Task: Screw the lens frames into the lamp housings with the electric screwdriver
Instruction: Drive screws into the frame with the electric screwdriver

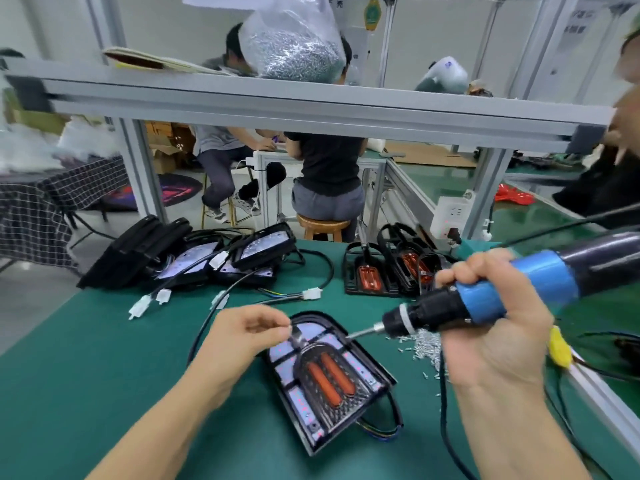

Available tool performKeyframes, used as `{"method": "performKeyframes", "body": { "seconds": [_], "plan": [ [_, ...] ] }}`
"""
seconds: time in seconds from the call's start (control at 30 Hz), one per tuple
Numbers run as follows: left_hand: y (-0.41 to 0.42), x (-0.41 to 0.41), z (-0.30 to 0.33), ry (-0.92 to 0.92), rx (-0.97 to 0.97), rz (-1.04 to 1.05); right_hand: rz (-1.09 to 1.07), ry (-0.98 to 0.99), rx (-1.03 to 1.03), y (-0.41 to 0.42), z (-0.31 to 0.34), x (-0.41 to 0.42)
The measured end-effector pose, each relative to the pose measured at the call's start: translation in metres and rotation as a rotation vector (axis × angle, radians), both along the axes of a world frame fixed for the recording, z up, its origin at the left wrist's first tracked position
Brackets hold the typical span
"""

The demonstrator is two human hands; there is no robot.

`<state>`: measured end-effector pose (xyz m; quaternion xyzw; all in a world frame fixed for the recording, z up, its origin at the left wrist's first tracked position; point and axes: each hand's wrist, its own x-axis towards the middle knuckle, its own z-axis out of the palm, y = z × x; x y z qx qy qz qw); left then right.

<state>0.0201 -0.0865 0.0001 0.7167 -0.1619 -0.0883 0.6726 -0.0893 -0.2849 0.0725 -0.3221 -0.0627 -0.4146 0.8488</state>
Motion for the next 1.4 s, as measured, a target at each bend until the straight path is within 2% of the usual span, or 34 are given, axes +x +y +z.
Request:
{"method": "performKeyframes", "body": {
  "seconds": [0.2, 0.4, 0.83, 0.97, 1.17, 1.33, 1.4],
  "plan": [
    [0.025, -0.007, -0.019, 0.126, -0.121, 0.044, 0.123, 0.071, -0.017, 0.051, -0.008, 0.040],
    [0.030, -0.014, -0.026, 0.277, -0.278, 0.033, 0.142, 0.119, -0.021, 0.070, -0.015, 0.054],
    [0.024, -0.014, -0.029, 0.376, -0.428, -0.023, 0.125, 0.139, -0.065, 0.074, -0.023, 0.059],
    [0.027, -0.010, -0.030, 0.331, -0.336, -0.024, 0.127, 0.150, -0.072, 0.075, -0.027, 0.063],
    [0.027, -0.002, -0.033, 0.080, 0.001, -0.010, 0.090, 0.204, -0.112, 0.076, -0.035, 0.068],
    [0.030, 0.001, -0.041, 0.092, 0.006, 0.032, 0.087, 0.219, -0.041, 0.067, -0.038, 0.071],
    [0.033, 0.004, -0.043, 0.020, 0.077, 0.072, 0.073, 0.226, -0.042, 0.062, -0.038, 0.072]
  ]
}}
